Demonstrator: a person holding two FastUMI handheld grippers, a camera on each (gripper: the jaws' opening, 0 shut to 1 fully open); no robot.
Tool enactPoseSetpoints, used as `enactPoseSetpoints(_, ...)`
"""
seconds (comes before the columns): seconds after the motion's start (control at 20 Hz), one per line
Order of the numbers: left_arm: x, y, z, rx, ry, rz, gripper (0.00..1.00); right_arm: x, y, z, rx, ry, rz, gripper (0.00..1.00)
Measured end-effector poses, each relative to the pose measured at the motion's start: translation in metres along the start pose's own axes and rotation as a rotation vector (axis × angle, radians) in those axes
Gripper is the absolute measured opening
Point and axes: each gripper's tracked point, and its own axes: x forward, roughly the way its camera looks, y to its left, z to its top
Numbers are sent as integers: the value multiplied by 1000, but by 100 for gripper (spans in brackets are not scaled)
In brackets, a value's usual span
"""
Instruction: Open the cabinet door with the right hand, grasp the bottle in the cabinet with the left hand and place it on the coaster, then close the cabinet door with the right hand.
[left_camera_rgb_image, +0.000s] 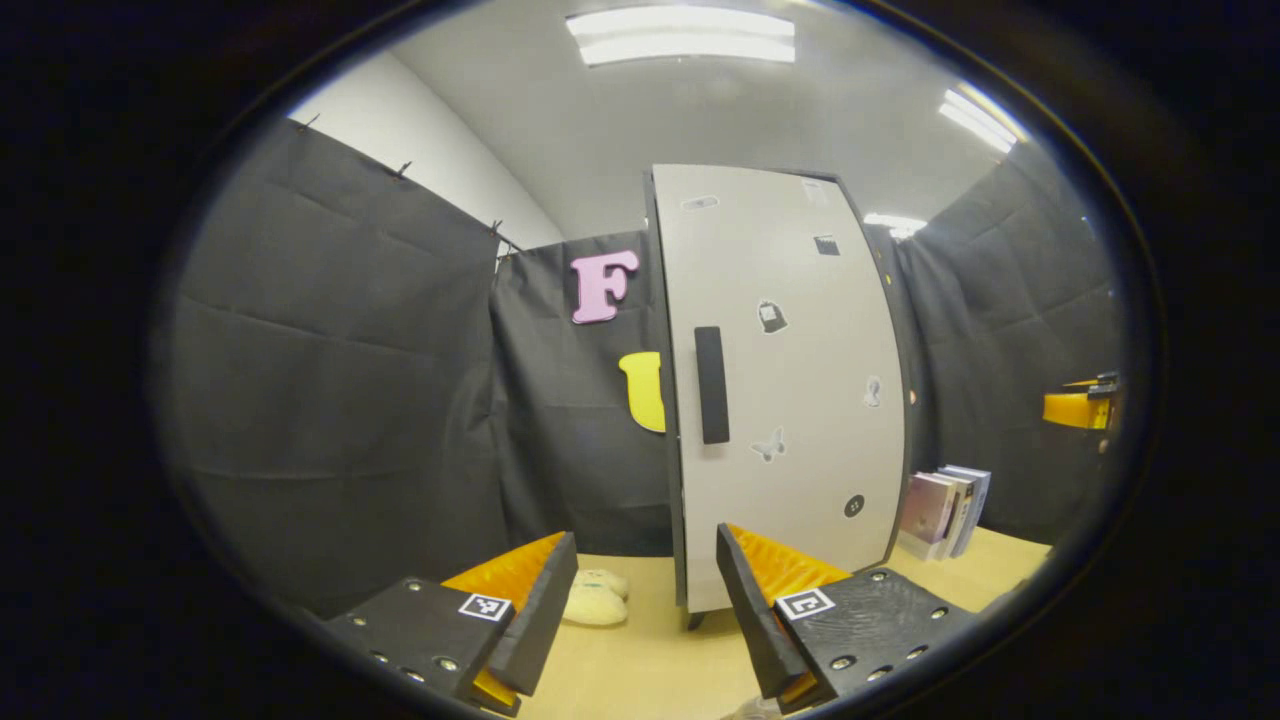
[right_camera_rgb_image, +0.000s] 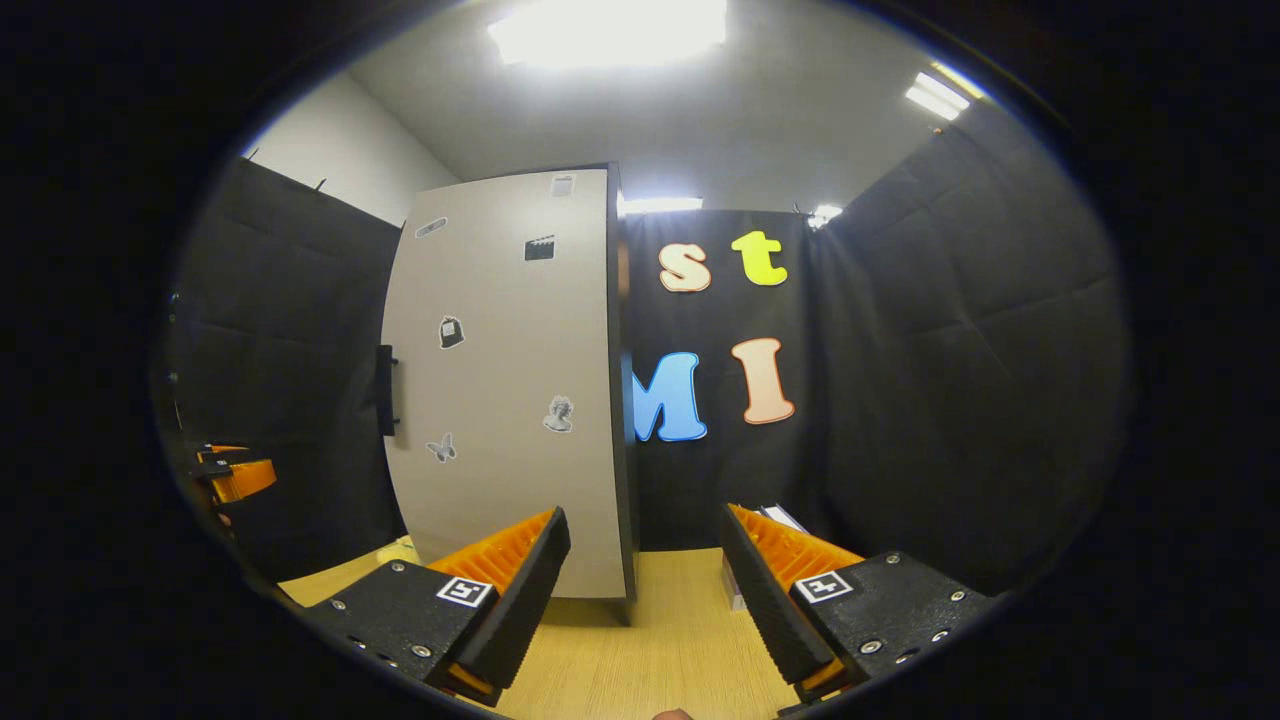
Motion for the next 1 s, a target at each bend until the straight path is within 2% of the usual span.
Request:
enactPoseSetpoints(0.05,0,0,0,-1,1,-1,80,0,0,-1,0,1,-1,94)
enactPoseSetpoints(0.15,2,0,0,-3,1,-3,83,0,0,-2,-2,6,-2,94)
enactPoseSetpoints(0.25,3,0,0,0,0,-4,80,1,0,-2,-5,9,-4,94)
enactPoseSetpoints(0.3,3,1,-1,-1,1,-6,83,1,0,-1,-5,9,-6,94)
enactPoseSetpoints(0.45,4,-2,-2,-7,1,-14,83,3,1,2,-7,6,-8,94)
enactPoseSetpoints(0.6,4,-2,-1,-6,-2,-16,77,2,3,3,-11,3,-9,94)
enactPoseSetpoints(0.65,4,-1,-1,-7,-2,-17,80,2,4,4,-13,3,-8,94)
enactPoseSetpoints(0.9,1,2,-3,-10,-2,-11,80,2,7,5,-18,2,-4,94)
enactPoseSetpoints(0.95,1,3,-2,-9,-2,-9,77,2,8,5,-18,1,-3,94)
enactPoseSetpoints(1.0,1,5,-2,-9,-2,-7,80,2,9,6,-17,1,-2,94)
